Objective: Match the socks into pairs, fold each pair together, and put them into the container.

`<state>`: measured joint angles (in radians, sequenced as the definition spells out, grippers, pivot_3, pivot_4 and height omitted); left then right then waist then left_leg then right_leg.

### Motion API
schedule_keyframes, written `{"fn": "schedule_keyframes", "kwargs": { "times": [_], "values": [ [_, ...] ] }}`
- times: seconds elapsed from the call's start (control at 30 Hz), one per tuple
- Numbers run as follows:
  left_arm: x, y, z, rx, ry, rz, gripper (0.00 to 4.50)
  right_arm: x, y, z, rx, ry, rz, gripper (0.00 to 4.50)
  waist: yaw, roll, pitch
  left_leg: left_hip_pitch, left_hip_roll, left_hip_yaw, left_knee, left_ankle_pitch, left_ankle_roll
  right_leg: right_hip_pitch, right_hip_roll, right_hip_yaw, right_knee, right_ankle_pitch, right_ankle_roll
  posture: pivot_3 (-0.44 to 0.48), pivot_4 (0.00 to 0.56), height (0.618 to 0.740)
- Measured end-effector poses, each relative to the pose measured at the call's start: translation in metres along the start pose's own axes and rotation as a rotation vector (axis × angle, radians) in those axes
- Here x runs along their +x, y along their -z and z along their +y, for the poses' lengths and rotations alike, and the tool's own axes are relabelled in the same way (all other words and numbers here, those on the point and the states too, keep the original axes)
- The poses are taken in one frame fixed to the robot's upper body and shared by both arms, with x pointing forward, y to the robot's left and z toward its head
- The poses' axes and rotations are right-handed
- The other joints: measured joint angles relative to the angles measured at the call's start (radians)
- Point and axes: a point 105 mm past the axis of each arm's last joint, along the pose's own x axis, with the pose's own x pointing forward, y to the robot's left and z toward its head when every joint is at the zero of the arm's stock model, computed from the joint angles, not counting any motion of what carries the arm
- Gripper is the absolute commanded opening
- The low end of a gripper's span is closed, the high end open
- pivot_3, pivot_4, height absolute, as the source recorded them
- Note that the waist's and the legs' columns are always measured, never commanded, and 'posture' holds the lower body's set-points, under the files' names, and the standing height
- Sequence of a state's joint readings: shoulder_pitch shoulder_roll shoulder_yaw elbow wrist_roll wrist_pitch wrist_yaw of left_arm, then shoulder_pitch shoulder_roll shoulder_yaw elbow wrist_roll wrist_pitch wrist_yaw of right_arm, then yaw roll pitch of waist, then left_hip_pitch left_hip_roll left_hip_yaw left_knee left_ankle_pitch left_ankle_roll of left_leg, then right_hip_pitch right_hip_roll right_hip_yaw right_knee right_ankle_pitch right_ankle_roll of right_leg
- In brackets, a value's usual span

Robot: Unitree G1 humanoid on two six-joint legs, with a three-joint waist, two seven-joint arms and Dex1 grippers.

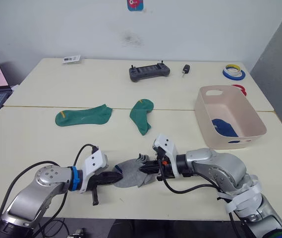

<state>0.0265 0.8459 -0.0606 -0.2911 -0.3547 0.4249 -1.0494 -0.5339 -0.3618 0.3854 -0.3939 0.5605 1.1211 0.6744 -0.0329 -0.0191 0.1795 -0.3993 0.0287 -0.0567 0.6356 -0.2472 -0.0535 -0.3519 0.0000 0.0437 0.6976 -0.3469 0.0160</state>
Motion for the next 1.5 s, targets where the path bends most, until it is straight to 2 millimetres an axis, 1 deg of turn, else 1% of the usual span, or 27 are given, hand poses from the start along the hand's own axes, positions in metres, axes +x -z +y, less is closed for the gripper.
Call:
{"fn": "schedule_keyframes", "kwargs": {
  "times": [0.1,0.17,0.33,0.53,0.63,0.7,0.73,0.8,0.83,0.9,0.93,1.03,1.1,1.23,1.27,1.37,1.5],
  "values": [
    [0.002,0.001,0.001,0.008,-0.002,-0.009,0.0,0.005,-0.015,0.009,-0.015,-0.053,-0.027,0.03,0.0,0.0,0.0,0.0,0.0,0.0,0.0,0.0,0.0,0.0,0.0,0.0,0.0,0.0,0.0,0.0,0.15,0.74],
    [0.002,0.001,0.001,0.007,-0.002,-0.014,0.0,0.011,-0.017,0.016,-0.002,-0.089,-0.037,0.03,0.001,0.0,0.0,0.0,0.0,-0.001,0.0,0.0,0.0,0.0,0.0,0.0,0.0,0.0,0.0,0.0,0.15,0.74],
    [0.003,0.001,0.001,0.01,-0.001,-0.018,0.0,0.029,-0.01,0.023,0.034,-0.135,-0.004,0.03,0.001,0.0,-0.001,0.0,-0.001,0.0,0.0,0.0,0.0,0.0,-0.001,0.0,0.0,0.0,0.0,0.0,0.15,0.74],
    [0.001,0.004,-0.002,0.003,-0.008,-0.014,0.0,0.047,0.002,0.014,0.054,-0.111,0.027,0.03,-0.001,0.001,-0.001,0.0,0.0,0.0,0.0,0.0,0.0,0.0,-0.001,0.0,0.0,0.0,0.0,0.0,0.15,0.74],
    [0.0,0.003,-0.002,0.004,-0.014,-0.018,0.0,0.052,0.004,0.011,0.054,-0.098,0.03,0.03,-0.002,0.001,-0.001,0.0,0.0,0.0,0.0,0.0,0.0,0.0,-0.001,0.0,0.0,0.0,0.0,0.0,0.15,0.74],
    [-0.001,0.002,-0.001,0.004,-0.021,-0.022,0.0,0.054,0.003,0.011,0.059,-0.095,0.023,0.6,-0.002,0.001,-0.001,0.0,0.0,-0.001,0.0,0.0,0.0,0.0,-0.001,0.0,0.0,0.0,0.0,0.0,0.15,0.74],
    [-0.002,0.002,-0.001,0.001,-0.024,-0.022,0.0,0.056,0.002,0.011,0.061,-0.09,0.019,0.79,-0.002,0.001,-0.001,0.0,0.001,-0.001,0.0,0.0,0.0,0.0,0.0,0.0,0.0,0.0,0.0,0.0,0.15,0.74],
    [-0.003,0.002,-0.001,-0.004,-0.026,-0.019,0.0,0.056,0.0,0.012,0.062,-0.091,0.012,1.5,-0.003,0.001,-0.001,0.0,0.001,-0.001,-0.001,0.0,0.0,-0.001,0.0,0.0,0.0,0.0,0.0,0.0,0.15,0.74],
    [-0.003,0.002,-0.002,-0.007,-0.027,-0.019,0.0,0.055,-0.001,0.011,0.066,-0.089,0.009,1.87,-0.003,0.001,-0.001,0.0,0.001,-0.001,-0.001,0.0,0.0,-0.001,0.0,0.0,0.0,0.0,0.0,0.0,0.15,0.74],
    [-0.005,0.003,-0.001,-0.023,-0.036,-0.024,0.0,0.047,-0.005,0.012,0.068,-0.087,0.001,2.58,-0.003,0.001,0.0,0.0,0.001,0.0,-0.001,0.0,0.0,-0.001,0.0,0.0,0.0,0.0,0.0,0.0,0.15,0.74],
    [-0.007,0.004,0.0,-0.036,-0.048,-0.025,0.0,0.04,-0.009,0.011,0.075,-0.086,-0.009,2.86,-0.003,0.001,0.0,0.0,0.001,-0.001,-0.001,0.0,0.0,-0.001,0.0,0.0,0.0,0.0,0.0,0.0,0.15,0.74],
    [-0.013,0.006,0.003,-0.093,-0.094,-0.048,0.0,0.019,-0.018,0.015,0.076,-0.107,-0.044,2.86,-0.003,0.001,0.0,0.0,0.001,-0.001,-0.001,0.0,0.0,-0.001,0.0,0.0,0.0,0.0,0.0,0.0,0.15,0.74],
    [-0.018,0.008,0.005,-0.134,-0.118,-0.06,0.0,0.007,-0.019,0.017,0.062,-0.125,-0.045,2.86,-0.003,0.001,0.0,0.0,0.001,-0.001,-0.001,0.0,0.0,-0.001,0.0,0.0,0.0,0.0,0.0,0.0,0.15,0.74],
    [-0.03,0.014,0.003,-0.217,-0.154,-0.069,0.0,-0.002,-0.015,0.015,0.036,-0.118,-0.04,2.86,-0.005,0.001,0.0,0.0,0.001,-0.001,-0.001,0.0,0.0,-0.001,0.0,0.0,0.0,0.0,0.0,0.0,0.15,0.74],
    [-0.035,0.015,0.003,-0.242,-0.165,-0.07,0.0,-0.003,-0.016,0.012,0.016,-0.103,-0.05,2.69,-0.006,0.0,0.0,0.0,0.001,-0.001,-0.002,0.0,0.0,-0.001,0.0,0.0,0.0,0.0,0.0,0.0,0.15,0.74],
    [-0.048,0.016,0.004,-0.299,-0.199,-0.084,0.0,-0.006,-0.022,0.006,-0.043,-0.061,-0.091,1.93,-0.006,0.0,0.0,0.0,0.001,-0.001,-0.002,0.0,0.0,-0.001,0.0,0.0,0.0,0.0,0.0,0.0,0.15,0.74],
    [-0.073,0.008,0.015,-0.32,-0.282,-0.124,0.0,-0.001,-0.023,0.004,-0.119,-0.03,-0.106,0.48,-0.006,0.0,0.001,0.0,0.001,-0.001,-0.002,0.0,0.0,-0.001,-0.001,0.0,0.0,0.0,0.0,0.0,0.15,0.74]
  ]
}}
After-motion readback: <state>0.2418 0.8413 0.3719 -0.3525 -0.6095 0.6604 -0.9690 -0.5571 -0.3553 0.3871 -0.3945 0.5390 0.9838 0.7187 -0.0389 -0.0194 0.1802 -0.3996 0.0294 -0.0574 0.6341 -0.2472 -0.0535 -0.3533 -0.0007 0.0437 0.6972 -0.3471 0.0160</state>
